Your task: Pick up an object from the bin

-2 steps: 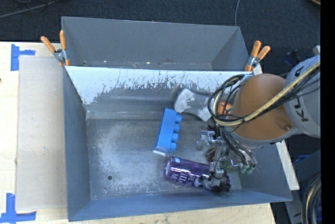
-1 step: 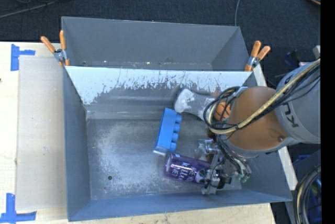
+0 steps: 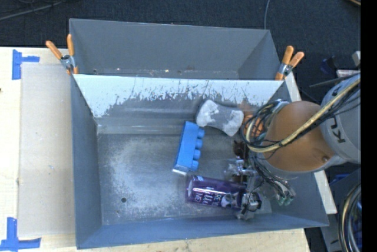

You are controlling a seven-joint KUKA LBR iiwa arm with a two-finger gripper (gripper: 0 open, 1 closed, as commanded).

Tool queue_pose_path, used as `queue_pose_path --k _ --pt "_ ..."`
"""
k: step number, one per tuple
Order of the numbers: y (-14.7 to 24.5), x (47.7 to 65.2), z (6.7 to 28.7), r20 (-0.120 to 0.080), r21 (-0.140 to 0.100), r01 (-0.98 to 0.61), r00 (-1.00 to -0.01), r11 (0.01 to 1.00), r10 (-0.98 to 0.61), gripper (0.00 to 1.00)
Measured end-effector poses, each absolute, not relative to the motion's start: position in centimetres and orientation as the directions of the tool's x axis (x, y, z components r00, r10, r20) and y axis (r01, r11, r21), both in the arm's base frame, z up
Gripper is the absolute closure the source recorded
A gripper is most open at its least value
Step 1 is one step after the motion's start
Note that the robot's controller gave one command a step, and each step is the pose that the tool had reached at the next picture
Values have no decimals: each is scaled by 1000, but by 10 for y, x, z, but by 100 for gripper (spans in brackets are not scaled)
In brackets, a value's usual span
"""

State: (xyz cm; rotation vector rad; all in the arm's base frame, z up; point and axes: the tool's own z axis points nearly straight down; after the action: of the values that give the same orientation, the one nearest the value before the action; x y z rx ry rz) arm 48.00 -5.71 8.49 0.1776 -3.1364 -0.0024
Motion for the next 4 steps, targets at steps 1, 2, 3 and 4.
queue_pose_path --k 1,2,3,4 --pt "-51 515 84 12 3 -42 -999 999 -42 100" --pt "-51 515 84 11 4 -41 -999 999 -41 100" --pt "-49 517 80 14 4 -54 -998 999 -54 100" --pt "-38 521 86 16 5 -50 -999 999 -50 100"
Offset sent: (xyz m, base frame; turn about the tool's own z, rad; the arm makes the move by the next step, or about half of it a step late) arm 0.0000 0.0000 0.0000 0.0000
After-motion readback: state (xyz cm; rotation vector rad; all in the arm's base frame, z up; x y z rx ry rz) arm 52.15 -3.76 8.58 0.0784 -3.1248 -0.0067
